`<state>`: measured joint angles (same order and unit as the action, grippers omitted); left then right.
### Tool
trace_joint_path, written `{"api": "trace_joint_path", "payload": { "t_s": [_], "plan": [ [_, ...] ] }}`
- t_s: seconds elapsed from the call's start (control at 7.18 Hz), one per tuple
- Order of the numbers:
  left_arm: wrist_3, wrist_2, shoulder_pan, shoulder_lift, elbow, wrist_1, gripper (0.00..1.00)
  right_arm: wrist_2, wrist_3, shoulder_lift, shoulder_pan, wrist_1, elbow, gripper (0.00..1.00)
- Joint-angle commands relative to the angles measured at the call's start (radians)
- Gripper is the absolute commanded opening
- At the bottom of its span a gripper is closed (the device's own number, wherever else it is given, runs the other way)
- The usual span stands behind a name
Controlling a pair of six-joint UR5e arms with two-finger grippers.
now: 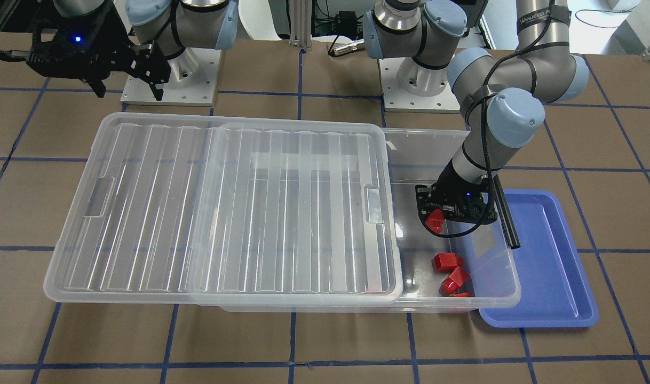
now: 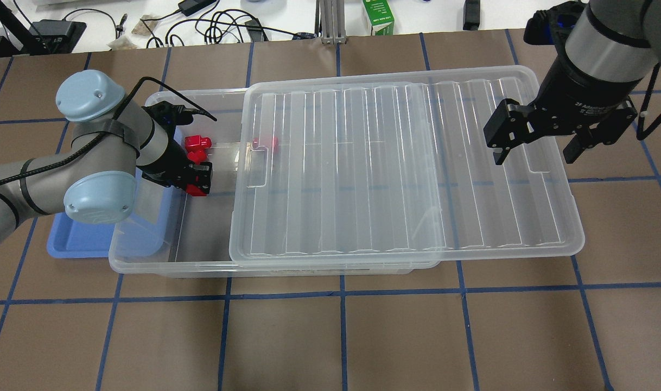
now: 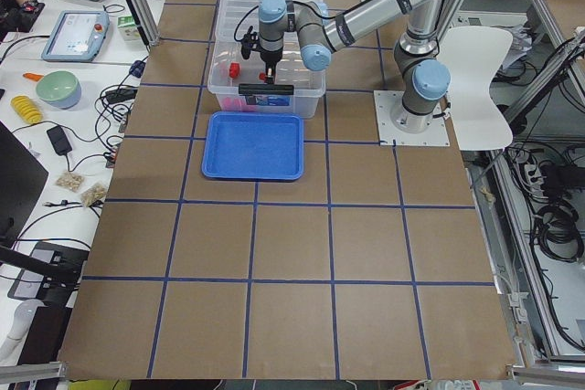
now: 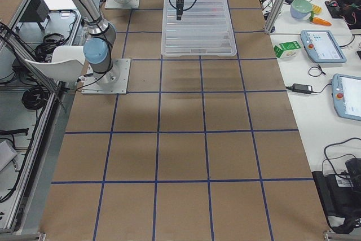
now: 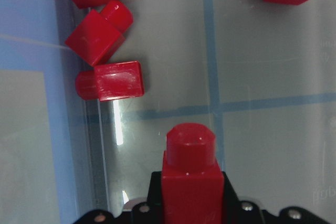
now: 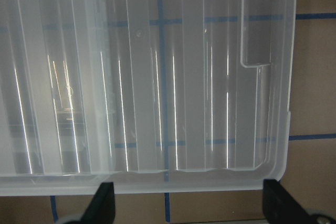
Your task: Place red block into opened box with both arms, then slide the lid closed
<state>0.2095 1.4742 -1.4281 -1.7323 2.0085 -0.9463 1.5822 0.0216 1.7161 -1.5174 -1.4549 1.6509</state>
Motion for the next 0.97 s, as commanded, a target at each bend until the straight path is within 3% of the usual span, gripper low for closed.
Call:
{"api": "trace_joint_path", "payload": {
  "t_s": [0.0,0.42,0.56,0.7,0.84],
  "plan": [
    [-0.002,0.0,0.0,-0.009,0.003,0.0,0.54,-0.004,-0.003,0.005,0.0,0.001,0.001,1.0],
    [-0.004,0.001,0.001,-0.007,-0.01,0.006,0.63,-0.005,-0.003,0.002,0.0,0.001,-0.002,1.0],
    [-0.004,0.0,0.002,0.016,-0.019,0.007,0.71,0.011,-0.003,-0.004,0.022,-0.007,0.0,1.0],
    [-0.016,0.008,0.002,0.026,-0.09,-0.037,0.82,0.06,0.009,-0.006,0.04,-0.002,0.003,1.0],
    [-0.022,0.011,-0.002,0.034,-0.228,-0.262,0.83,0.064,0.0,-0.013,0.049,-0.001,0.001,1.0]
  ]
}}
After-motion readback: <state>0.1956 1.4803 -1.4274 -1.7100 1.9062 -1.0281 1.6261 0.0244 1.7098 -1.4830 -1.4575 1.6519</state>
